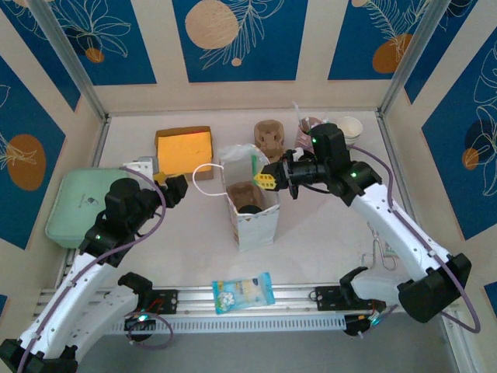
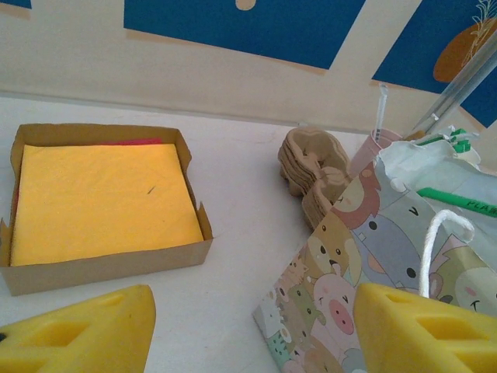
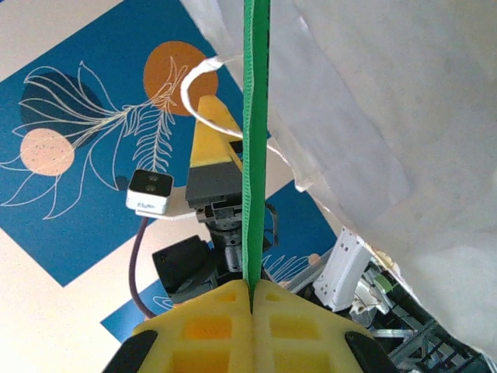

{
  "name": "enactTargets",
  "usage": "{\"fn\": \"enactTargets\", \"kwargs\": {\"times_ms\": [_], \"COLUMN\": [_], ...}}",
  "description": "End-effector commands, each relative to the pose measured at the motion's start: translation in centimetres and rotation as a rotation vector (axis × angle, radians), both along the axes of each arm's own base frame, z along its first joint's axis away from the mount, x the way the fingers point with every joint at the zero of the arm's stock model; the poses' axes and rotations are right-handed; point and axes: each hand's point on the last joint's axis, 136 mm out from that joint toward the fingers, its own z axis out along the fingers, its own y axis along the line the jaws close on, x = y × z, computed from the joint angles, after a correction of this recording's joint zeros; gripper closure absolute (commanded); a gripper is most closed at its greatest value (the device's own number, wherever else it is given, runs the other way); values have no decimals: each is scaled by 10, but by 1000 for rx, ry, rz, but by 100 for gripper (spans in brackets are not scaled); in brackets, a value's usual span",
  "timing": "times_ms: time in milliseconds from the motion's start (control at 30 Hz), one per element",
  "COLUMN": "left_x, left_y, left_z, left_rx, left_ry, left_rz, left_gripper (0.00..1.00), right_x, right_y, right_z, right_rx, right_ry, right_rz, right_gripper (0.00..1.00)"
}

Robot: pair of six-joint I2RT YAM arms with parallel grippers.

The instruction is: Pack the takeout coffee

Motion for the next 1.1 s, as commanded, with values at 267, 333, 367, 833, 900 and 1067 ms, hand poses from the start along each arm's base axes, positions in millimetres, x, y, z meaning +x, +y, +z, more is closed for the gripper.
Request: {"fn": "enactTargets", "kwargs": {"times_ms": [267,333,367,833,900,1067], "left_x": [5,5,6,4,4,4], "left_y": [7,7,6,10,11,11], "left_z": [2,2,2,6,7,7], "left_rx": [31,32,32,56,58,61], "left_ry": [-26,-26,-26,-29,-33,-32], "left_rz": [33,32,31,40,43,44], "left_gripper": [32,32,32,32,32,32], "right_x": [18,22,24,53,55,61], "right_y": [1,1,2,0,2,3], "right_z": [17,18,20,29,31,36], "right_rx": [34,35,38,61,64,71], "right_ry": [0,1,-2,-12,-17,-27], "right_rz": [26,22,23,13,17,16], "right_gripper": [100,100,100,93,90,82]}}
